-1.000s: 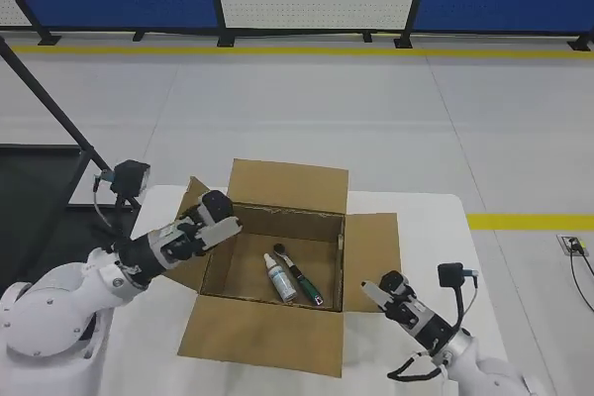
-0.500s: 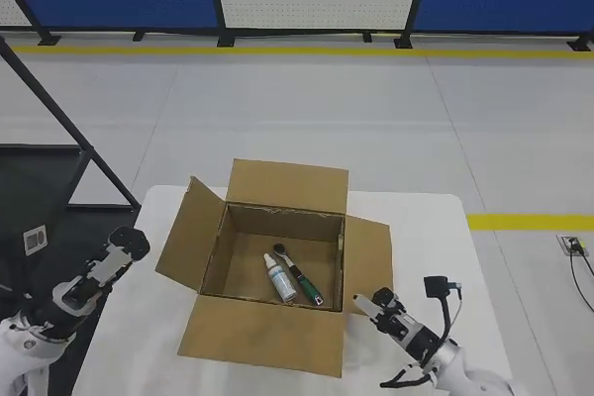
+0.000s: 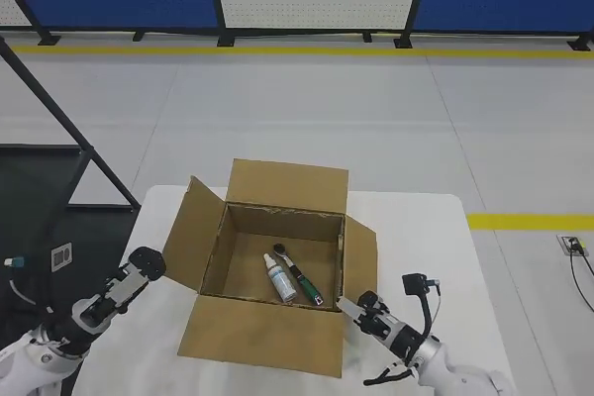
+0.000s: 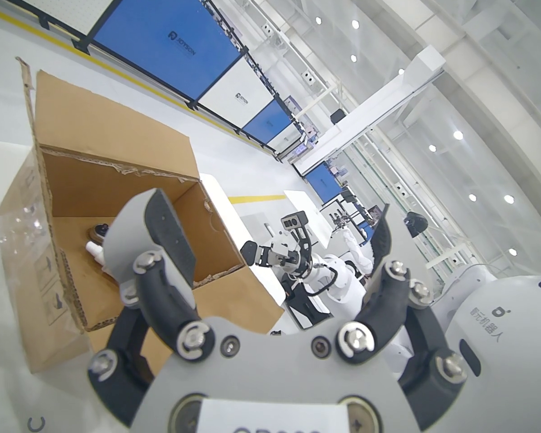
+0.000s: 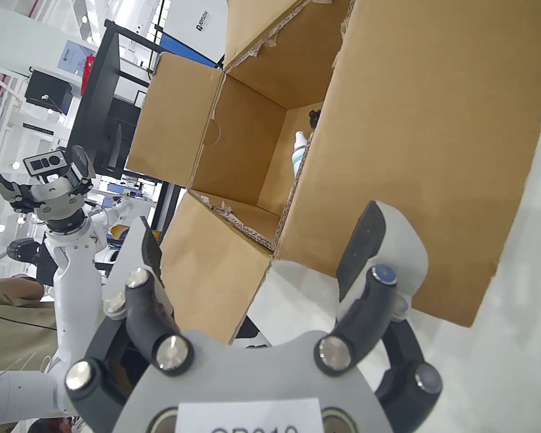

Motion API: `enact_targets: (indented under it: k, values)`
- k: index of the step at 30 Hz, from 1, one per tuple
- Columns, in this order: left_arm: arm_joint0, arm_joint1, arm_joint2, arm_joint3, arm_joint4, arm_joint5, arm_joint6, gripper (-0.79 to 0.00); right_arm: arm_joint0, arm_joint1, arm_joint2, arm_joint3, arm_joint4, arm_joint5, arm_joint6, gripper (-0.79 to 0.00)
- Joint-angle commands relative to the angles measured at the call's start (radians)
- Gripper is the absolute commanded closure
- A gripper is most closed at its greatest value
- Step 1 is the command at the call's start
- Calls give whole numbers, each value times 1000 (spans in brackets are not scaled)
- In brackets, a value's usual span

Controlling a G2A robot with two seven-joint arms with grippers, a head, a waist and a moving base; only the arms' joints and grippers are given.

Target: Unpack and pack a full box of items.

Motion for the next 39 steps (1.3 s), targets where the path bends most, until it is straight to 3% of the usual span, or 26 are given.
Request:
enact_targets:
  k: [1,13,23,27,31,34,39]
  values:
    - [2,2,1,2,-1,-1,-5,-785,2,1,-2,3,2,3,1,-785]
    - [7,11,4,6,-9,-8,-15,-785,4,5,-24,-29,-24,5,-36,-785]
    - [7,11,4,6,-9,-8,-15,-785,49,5,-98,-189,-153,-9,-62,-785]
    - [7,11,4,6,-9,-8,-15,-785,140,-2,-192,-219,-221,30,5,-785]
    - [17,10,-17,20,-27,20,71,-785,292,-22,-326,-175,-235,104,119,-785]
    - [32,9,-51,44,-66,24,115,-785,462,-48,-423,-69,-217,179,200,-785]
    - [64,9,-95,82,-127,18,148,-785,669,-100,-553,120,-165,268,213,-785]
